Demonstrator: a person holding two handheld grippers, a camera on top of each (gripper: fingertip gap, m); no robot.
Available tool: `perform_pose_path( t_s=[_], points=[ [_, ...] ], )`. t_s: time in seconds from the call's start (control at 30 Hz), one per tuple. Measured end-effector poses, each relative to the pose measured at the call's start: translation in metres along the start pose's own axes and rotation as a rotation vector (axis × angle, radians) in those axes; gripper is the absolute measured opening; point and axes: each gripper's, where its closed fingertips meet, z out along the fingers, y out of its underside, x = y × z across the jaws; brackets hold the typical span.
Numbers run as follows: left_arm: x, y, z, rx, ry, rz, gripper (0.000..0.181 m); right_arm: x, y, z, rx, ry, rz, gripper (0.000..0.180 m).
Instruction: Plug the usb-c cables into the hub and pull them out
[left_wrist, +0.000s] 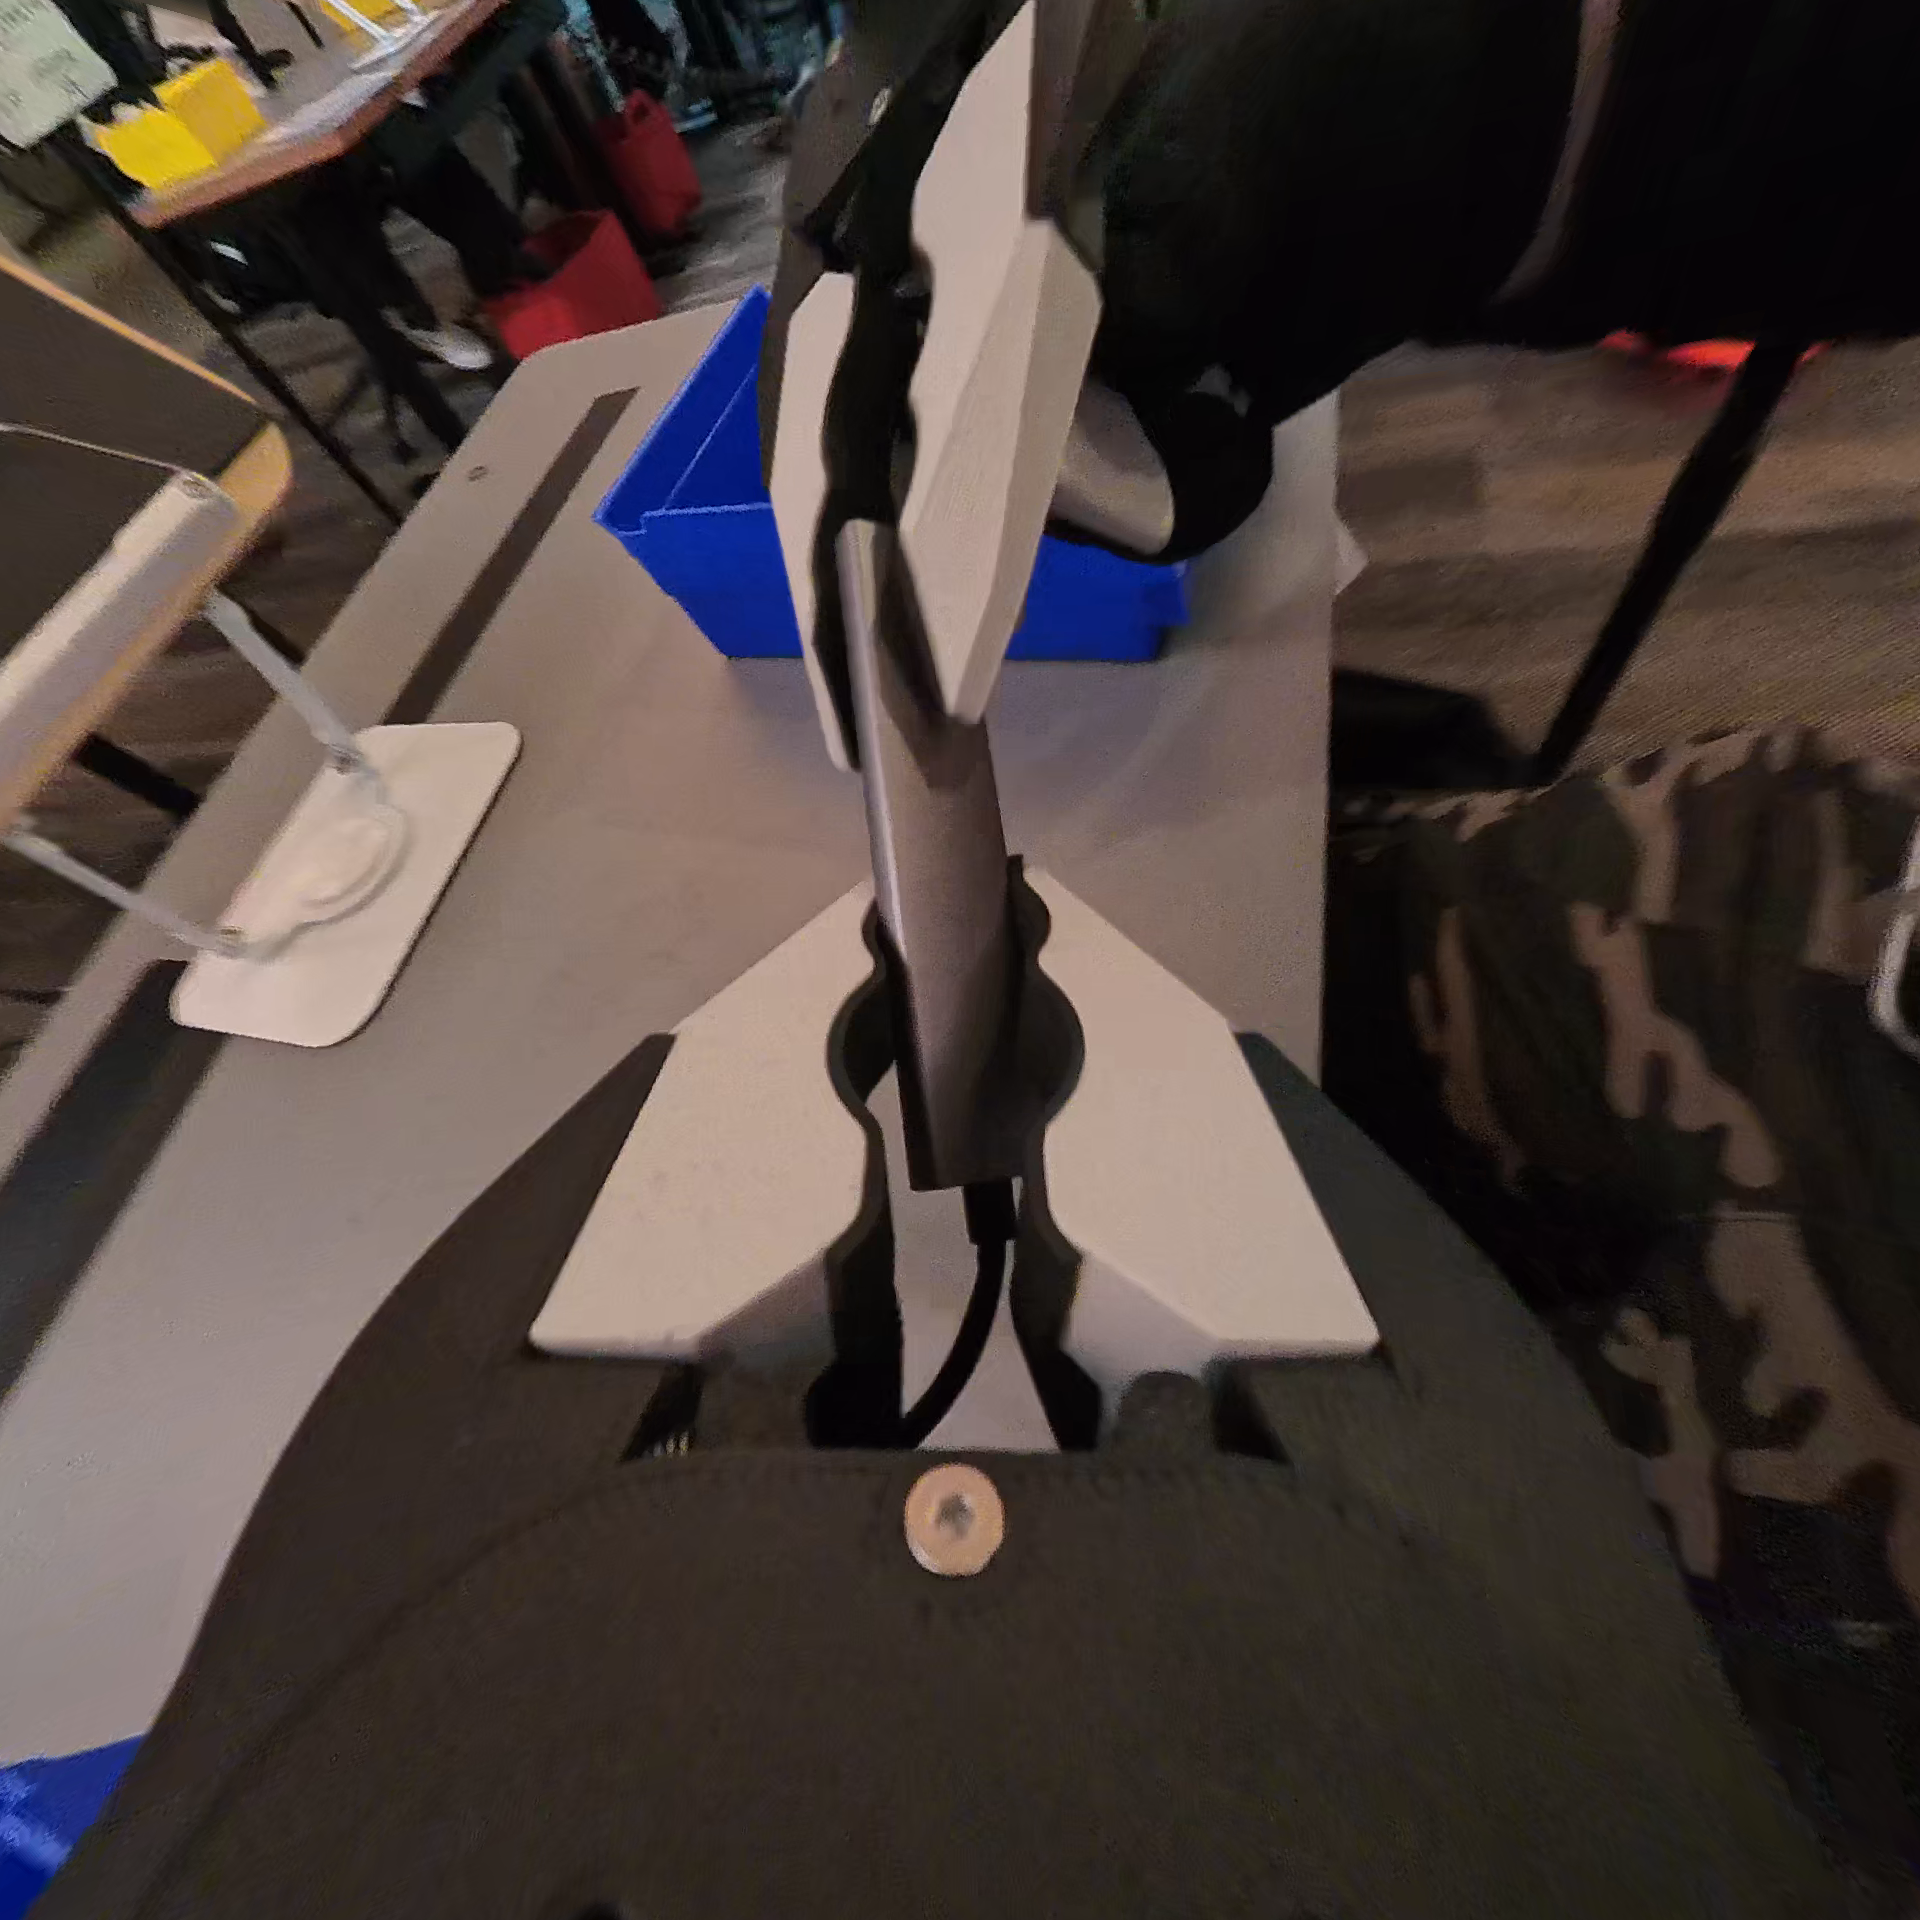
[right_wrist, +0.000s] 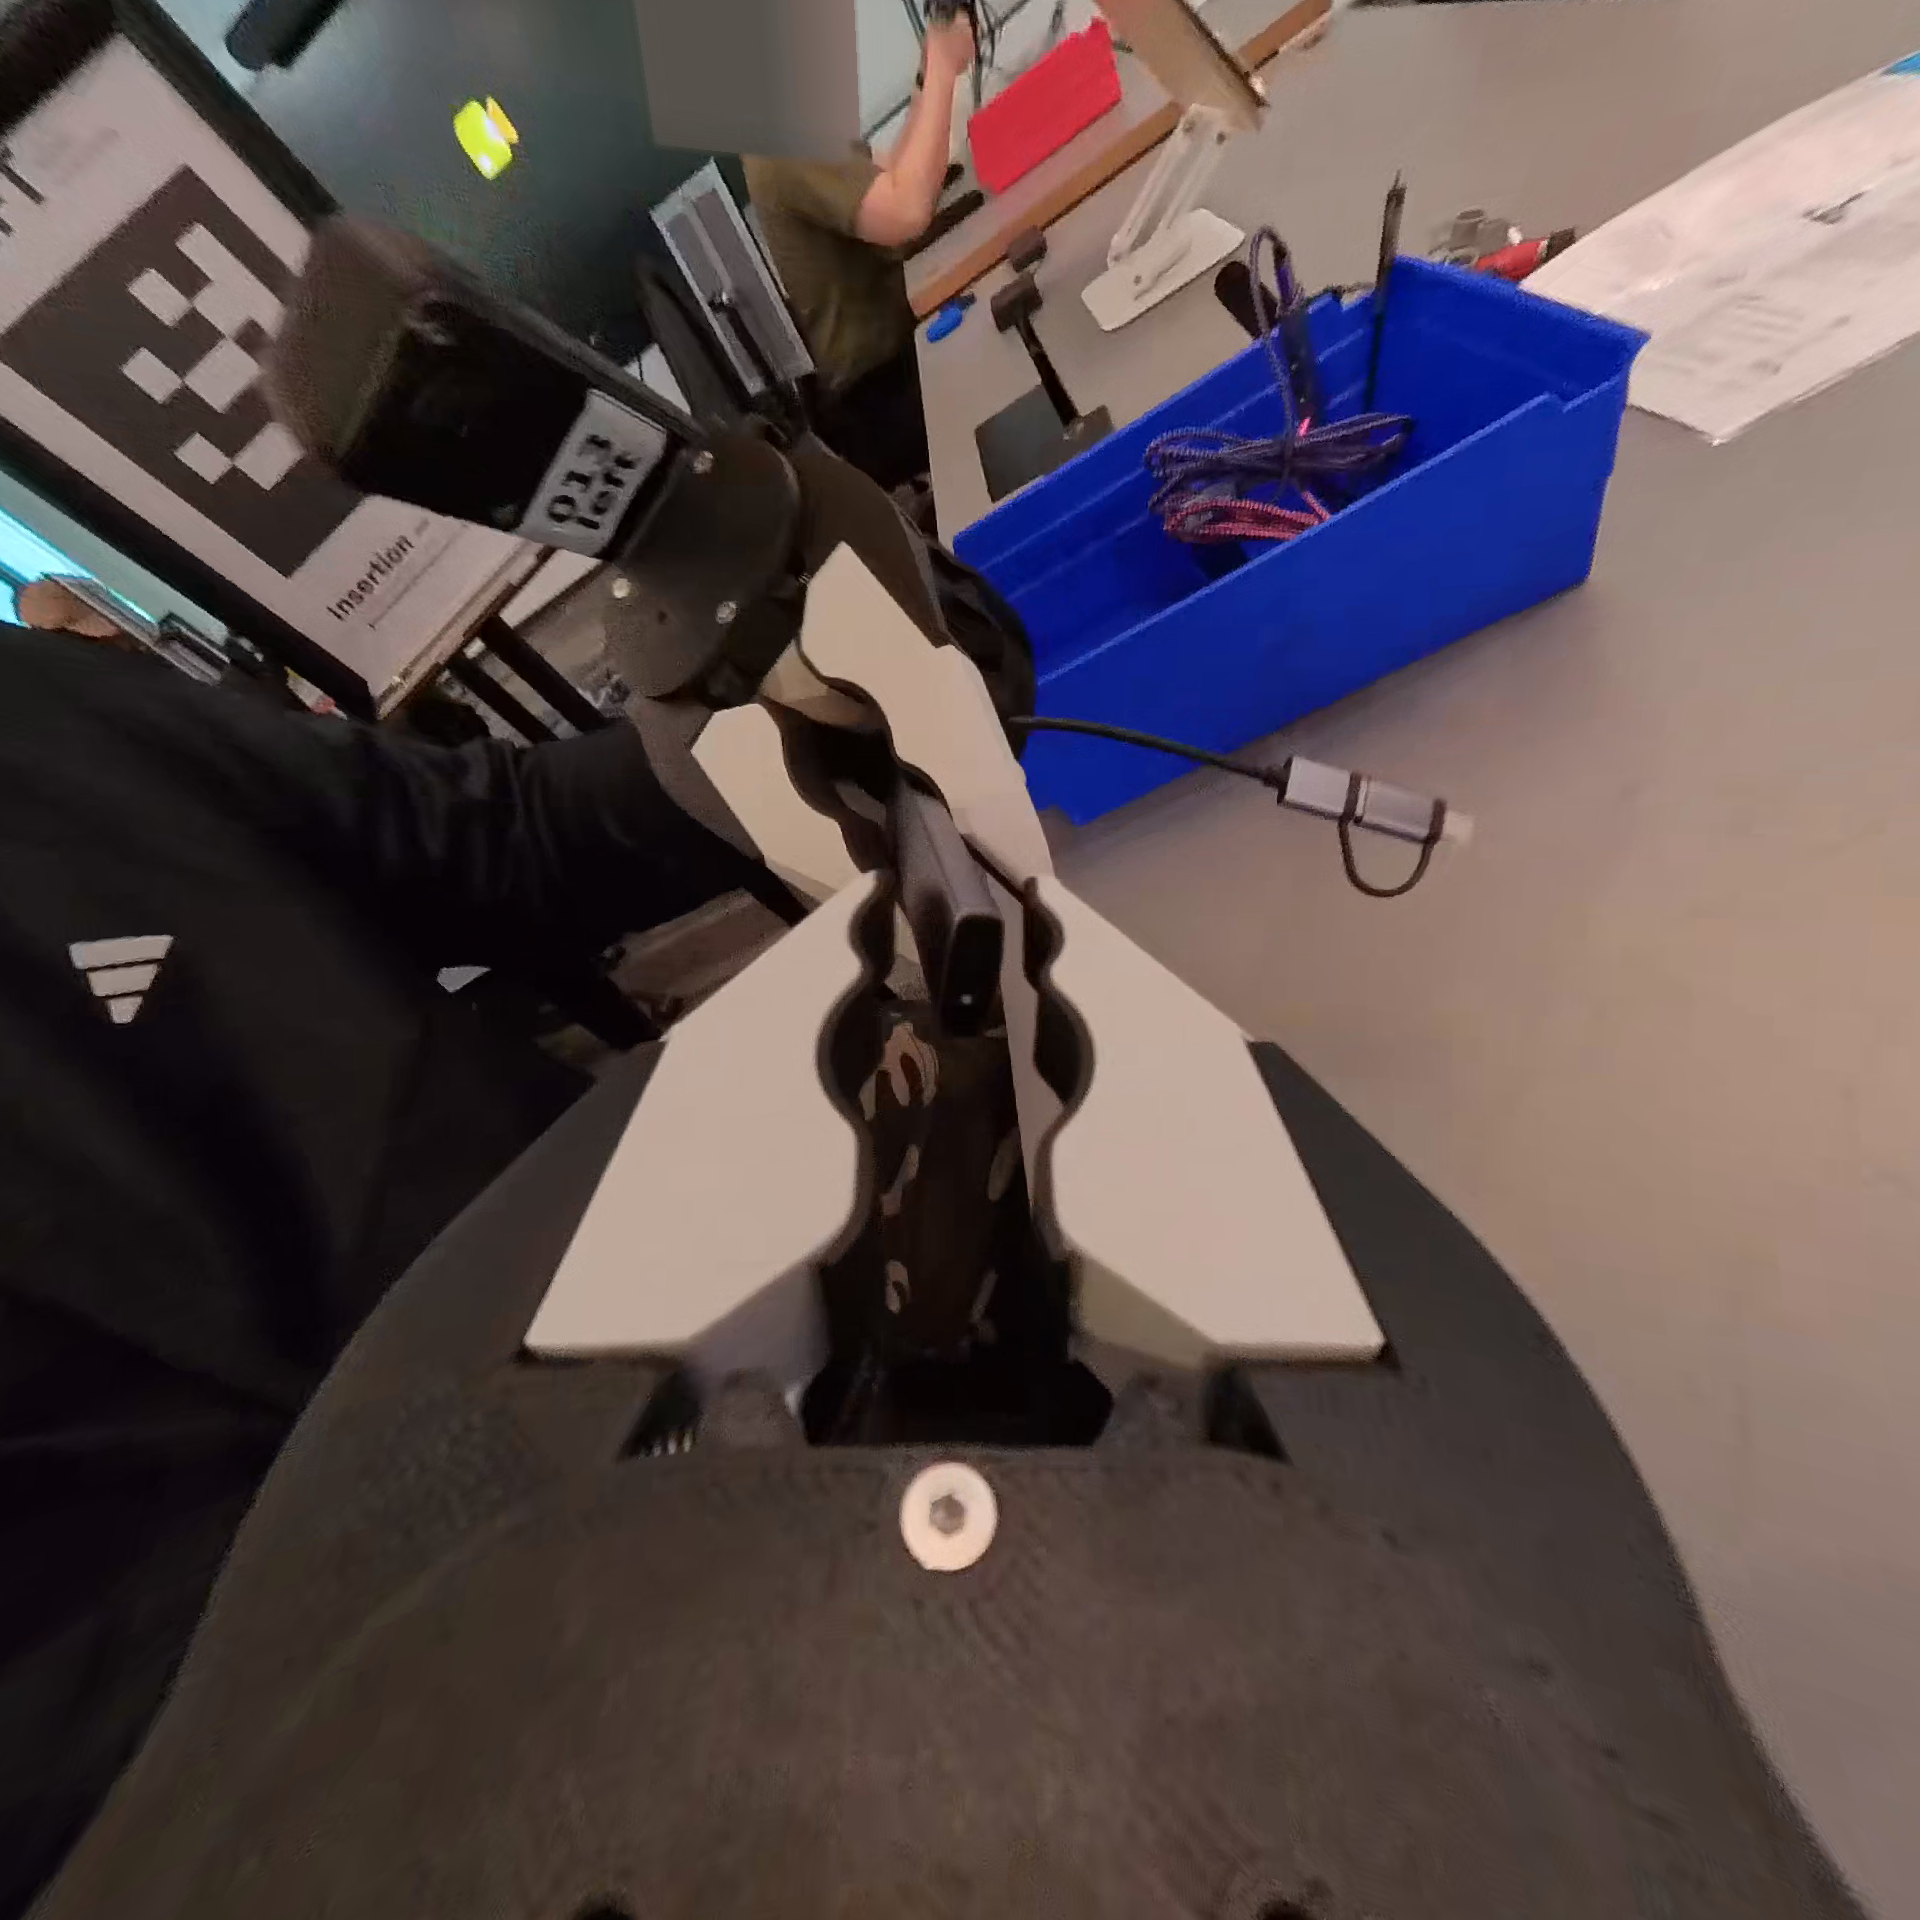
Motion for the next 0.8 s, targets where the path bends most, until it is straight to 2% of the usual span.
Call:
perform_pose_path(
  t_s=[0.07,0.23,0.4,0.43,0.5,0.63,0.8],
  points=[
    [0.002,0.000,0.004,-0.024,-0.029,0.044,0.016,-0.003,0.001,0.006,0.008,-0.019,-0.006,0.010],
    [0.002,0.006,0.011,-0.046,-0.037,0.049,0.016,-0.004,0.006,0.005,-0.020,-0.018,-0.050,0.007],
    [0.002,-0.005,0.012,-0.012,-0.040,0.010,0.018,-0.008,0.001,-0.007,-0.013,0.000,-0.088,0.007],
    [-0.001,-0.006,0.011,-0.011,-0.059,0.006,0.022,-0.007,-0.002,-0.012,-0.006,0.009,-0.091,0.007],
    [-0.008,-0.011,0.008,0.021,-0.094,-0.011,0.042,-0.004,-0.008,-0.024,0.012,0.035,-0.099,0.007],
    [-0.027,-0.025,-0.009,0.114,-0.169,-0.070,0.056,0.009,-0.036,-0.073,0.088,0.161,-0.146,0.007],
    [-0.045,-0.037,-0.034,0.210,-0.212,-0.127,0.054,0.029,-0.079,-0.174,0.155,0.451,-0.255,0.007]
  ],
)
